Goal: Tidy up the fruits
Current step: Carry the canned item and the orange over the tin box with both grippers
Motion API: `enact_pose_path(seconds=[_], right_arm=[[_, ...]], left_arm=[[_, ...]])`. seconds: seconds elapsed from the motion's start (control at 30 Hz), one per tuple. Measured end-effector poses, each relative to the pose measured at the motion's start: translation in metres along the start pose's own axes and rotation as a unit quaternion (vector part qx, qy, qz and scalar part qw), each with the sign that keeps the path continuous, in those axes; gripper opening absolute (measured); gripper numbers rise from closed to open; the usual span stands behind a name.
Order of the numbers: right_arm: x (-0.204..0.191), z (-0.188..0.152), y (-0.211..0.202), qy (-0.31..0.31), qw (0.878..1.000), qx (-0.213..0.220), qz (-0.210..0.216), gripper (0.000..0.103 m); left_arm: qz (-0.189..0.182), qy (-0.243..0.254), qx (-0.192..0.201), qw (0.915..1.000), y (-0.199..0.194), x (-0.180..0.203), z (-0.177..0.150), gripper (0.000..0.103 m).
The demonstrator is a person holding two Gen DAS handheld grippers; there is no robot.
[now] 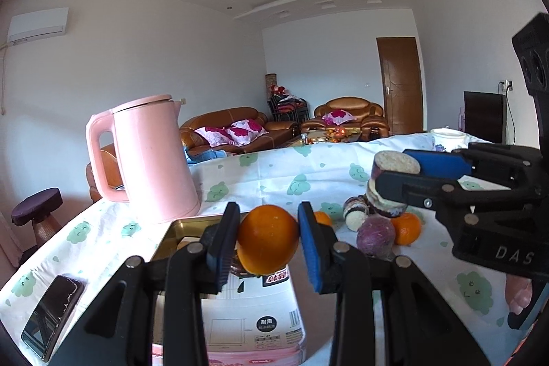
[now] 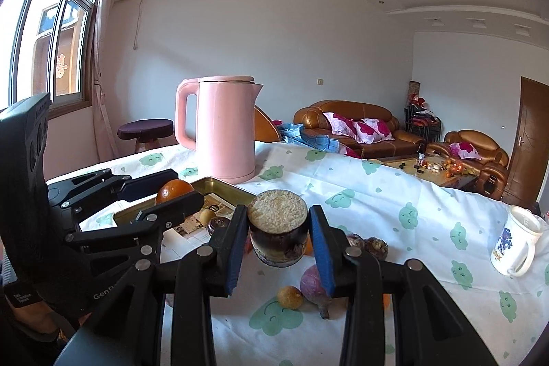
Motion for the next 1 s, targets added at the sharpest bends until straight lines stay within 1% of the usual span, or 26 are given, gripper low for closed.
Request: enact_pose_path(seconds=[0.33,0.5,0.8,1.0], right_arm=[[-0.021,0.025,0.031,-0.022,0.999,-0.015,0.029,0.038],[-0.032,0.032,0.047,-0.027,0.999,-0.023,0.042,0.038],[-0.051,0.028,0.078,-0.026,0.996,-0.052,0.069,0.038],[-0.064,0.015,0.102,-0.018,0.992,-0.085,0.089,0.038]], left_arm=[[0.023,-0.013,-0.026,0.9993,0.011,-0.030,-0.007,0.036],[0.032,-0.020,-0.039,0.9985,0.020,-0.048,-0.012,0.036],[0.037,-0.052,-0.067,0.9957,0.039,-0.082,-0.020,0.036],[0.028,-0.065,-0.091,0.9934,0.053,-0.093,-0.026,0.036]])
Point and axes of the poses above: each gripper's, at about its wrist camera, not at the fingertips, and y roughly the way its jaws point, x to its right, z to its top, the point moved 7 cm from there along y, roughly the way its jaws point, and after that the axes turned 1 degree about -x, right-handed, at the moved point
